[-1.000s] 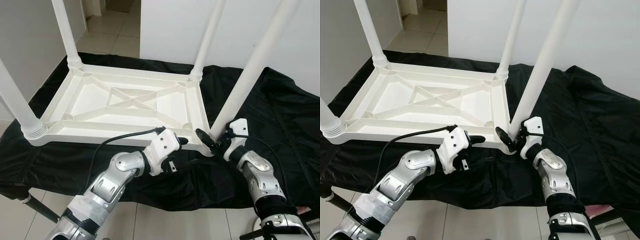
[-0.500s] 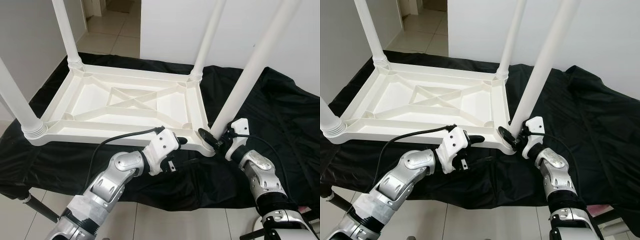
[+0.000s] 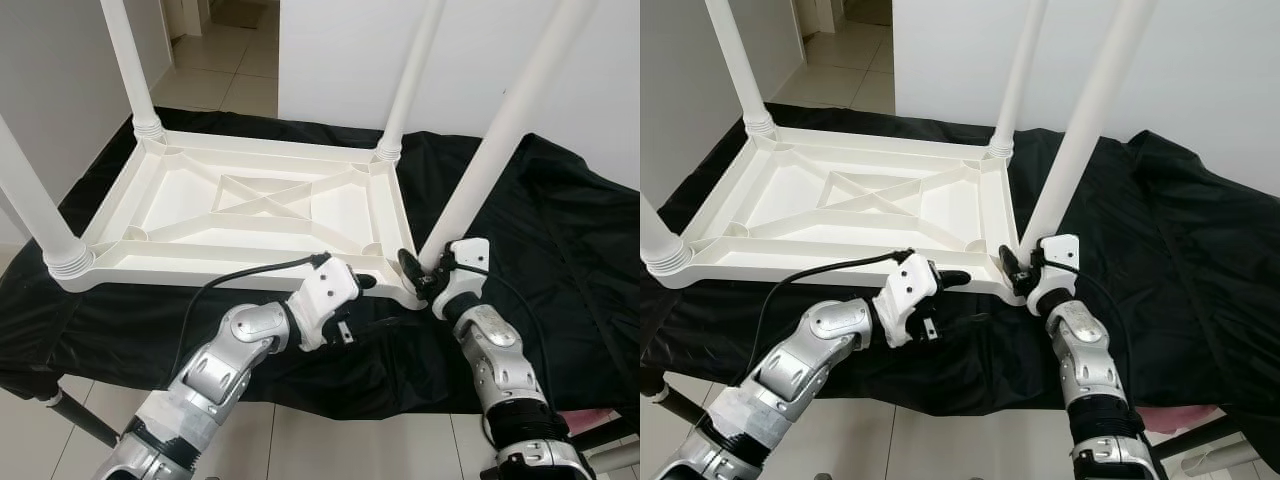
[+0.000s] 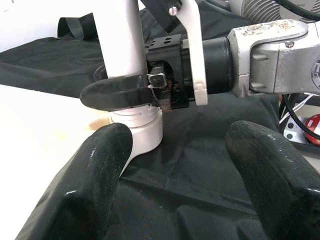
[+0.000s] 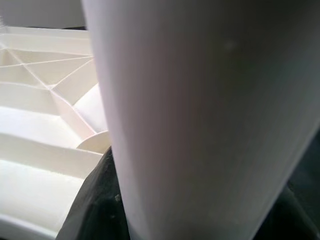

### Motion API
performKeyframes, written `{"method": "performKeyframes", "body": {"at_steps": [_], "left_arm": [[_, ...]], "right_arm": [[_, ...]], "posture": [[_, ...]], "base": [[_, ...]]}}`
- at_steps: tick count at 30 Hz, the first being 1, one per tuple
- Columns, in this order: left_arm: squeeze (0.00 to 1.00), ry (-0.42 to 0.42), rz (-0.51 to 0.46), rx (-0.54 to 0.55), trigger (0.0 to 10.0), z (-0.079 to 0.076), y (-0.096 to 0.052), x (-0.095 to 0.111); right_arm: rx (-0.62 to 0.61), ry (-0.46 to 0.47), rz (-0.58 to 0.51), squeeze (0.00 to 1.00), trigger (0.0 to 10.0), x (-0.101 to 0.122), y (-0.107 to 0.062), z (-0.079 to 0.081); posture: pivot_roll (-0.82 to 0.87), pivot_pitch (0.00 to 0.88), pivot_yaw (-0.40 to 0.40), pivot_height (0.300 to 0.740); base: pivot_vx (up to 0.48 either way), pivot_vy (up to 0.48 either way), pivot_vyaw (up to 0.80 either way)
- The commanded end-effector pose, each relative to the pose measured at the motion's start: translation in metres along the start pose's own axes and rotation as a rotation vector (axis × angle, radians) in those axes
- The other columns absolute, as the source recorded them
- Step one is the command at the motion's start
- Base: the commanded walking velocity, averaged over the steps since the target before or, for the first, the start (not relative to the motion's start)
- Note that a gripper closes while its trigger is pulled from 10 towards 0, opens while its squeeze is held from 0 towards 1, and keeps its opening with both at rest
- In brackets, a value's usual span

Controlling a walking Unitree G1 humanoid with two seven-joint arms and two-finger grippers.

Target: Building children table

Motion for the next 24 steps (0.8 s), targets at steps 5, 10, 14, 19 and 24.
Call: {"method": "performKeyframes", "body": {"at_steps": [5, 10, 14, 19, 24], "left_arm": [[0.0, -0.009, -0.008, -0.072, 10.0, -0.008, 0.003, -0.001], [0.0, -0.018, -0.025, -0.058, 10.0, -0.007, 0.007, 0.004], [0.0, -0.022, -0.038, -0.046, 10.0, -0.005, 0.011, 0.007], [0.0, -0.023, -0.05, -0.064, 10.0, -0.011, 0.015, 0.01], [0.0, -0.023, -0.051, -0.066, 10.0, -0.012, 0.015, 0.01]], "right_arm": [[-0.276, 0.044, -0.007, 0.0, 10.0, -0.018, -0.014, -0.008], [-0.433, 0.082, -0.04, 0.0, 10.0, -0.019, -0.017, -0.005], [-0.363, 0.112, -0.107, 0.0, 10.0, -0.007, -0.008, 0.019], [-0.314, 0.072, -0.138, 0.0, 10.0, 0.002, -0.006, 0.023], [-0.309, 0.082, -0.154, 1.0, 10.0, 0.006, -0.006, 0.023]], "posture": [[-0.02, 0.0, -0.05, 0.74], [-0.02, 0.0, -0.054, 0.74], [-0.02, 0.0, -0.051, 0.74], [-0.01, 0.0, -0.054, 0.74], [-0.01, 0.0, -0.056, 0.74]], "base": [[0.0, 0.0, 0.0], [0.0, 0.0, 0.0], [0.0, 0.0, 0.0], [0.0, 0.0, 0.0], [0.0, 0.0, 0.0]]}}
Point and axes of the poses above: a point about 5 cm out from each wrist's last joint towards the gripper, its own y axis pointing out of the wrist towards the gripper, its own x axis along the axis of the wrist's last joint, z = x × y, the point moved 5 cm from there along y, pointing out of the wrist towards the gripper, and after that the axes turned 9 degrees about y, right-handed, at the moved point
